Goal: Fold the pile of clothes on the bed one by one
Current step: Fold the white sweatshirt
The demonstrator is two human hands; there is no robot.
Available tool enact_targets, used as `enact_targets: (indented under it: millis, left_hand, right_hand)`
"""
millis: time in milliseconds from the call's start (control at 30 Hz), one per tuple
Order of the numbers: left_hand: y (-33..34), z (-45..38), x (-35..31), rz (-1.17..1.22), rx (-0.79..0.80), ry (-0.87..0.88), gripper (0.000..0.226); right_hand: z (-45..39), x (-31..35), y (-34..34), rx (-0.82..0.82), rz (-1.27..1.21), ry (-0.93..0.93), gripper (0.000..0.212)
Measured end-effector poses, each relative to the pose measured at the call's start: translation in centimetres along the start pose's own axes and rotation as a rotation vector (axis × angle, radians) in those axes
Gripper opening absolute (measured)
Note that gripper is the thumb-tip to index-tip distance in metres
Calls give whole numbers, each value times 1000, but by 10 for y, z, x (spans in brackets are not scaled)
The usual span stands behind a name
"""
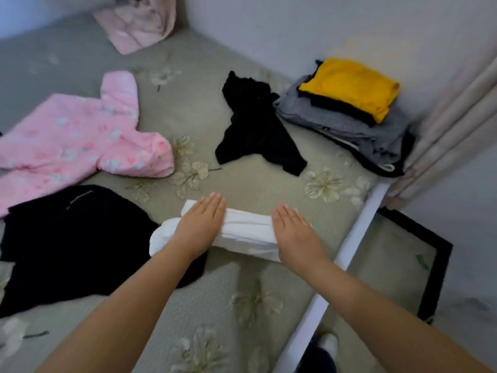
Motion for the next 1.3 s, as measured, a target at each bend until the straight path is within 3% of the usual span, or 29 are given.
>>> enact_targets:
  millis: [67, 267, 500, 600, 667, 700, 800, 900, 1000, 1100, 1167, 1233, 1300]
  left_hand:
    - [-26, -41, -18, -44, 80, 2, 53]
    - [-117, -174, -98, -76, -44, 62, 53]
    - [-175, -301, -162, -114, -68, 91, 56]
    - [-203, -348, -161, -86, -113, 63, 53]
    - [-225, -383, -159, -46, -342, 120, 49]
    - [-232, -401, -153, -55, -377, 118, 48]
    - [-222, -462, -126, -112, -163, 58, 50]
    - [-226, -531, -101, -146, -147, 85, 49]
    - [-244, -588, -84, -146, -178, 72, 48]
    - [-248, -621, -79, -70, -390, 194, 46]
    - [-227, -634, -77, -188, -409, 242, 43]
    - [-171, -643, -71, -235, -210, 232, 50]
    - [-91, -645, -62, -239, 177, 168, 55]
  right_hand:
    - [-2, -47, -22, -57, -34, 40, 69]
    - [-7, -206, -83, -221, 68, 109, 67]
    - [-34, -343, -122, -249, 176, 177, 65]
    - [-69, -384, -130, -241, 148, 198, 63]
    - [-100, -408, -135, -240, 136, 191, 66]
    - [-118, -420, -133, -212, 150, 171, 67]
    - [-175, -456, -125, -113, 60, 164, 66]
    - [-231, -490, -127, -125, 53, 176, 67]
    - [-272, -522, -138, -145, 56, 239, 69]
    - [-298, -538, -129, -188, 95, 281, 71]
    - [-311, -534, -100, -224, 127, 263, 73]
    - [-317, -520, -55, -177, 95, 241, 67]
    - [-320, -506, 7, 81, 6, 281, 72]
Point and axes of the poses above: each hand's wrist, its own z-axis away from the middle knuckle, its own y-axis out of the palm, x = y × z, the point moved 5 cm from there along -z, towards the middle knuckle, and after that the axes turned 2 degrees about z, right-handed, at the moved point
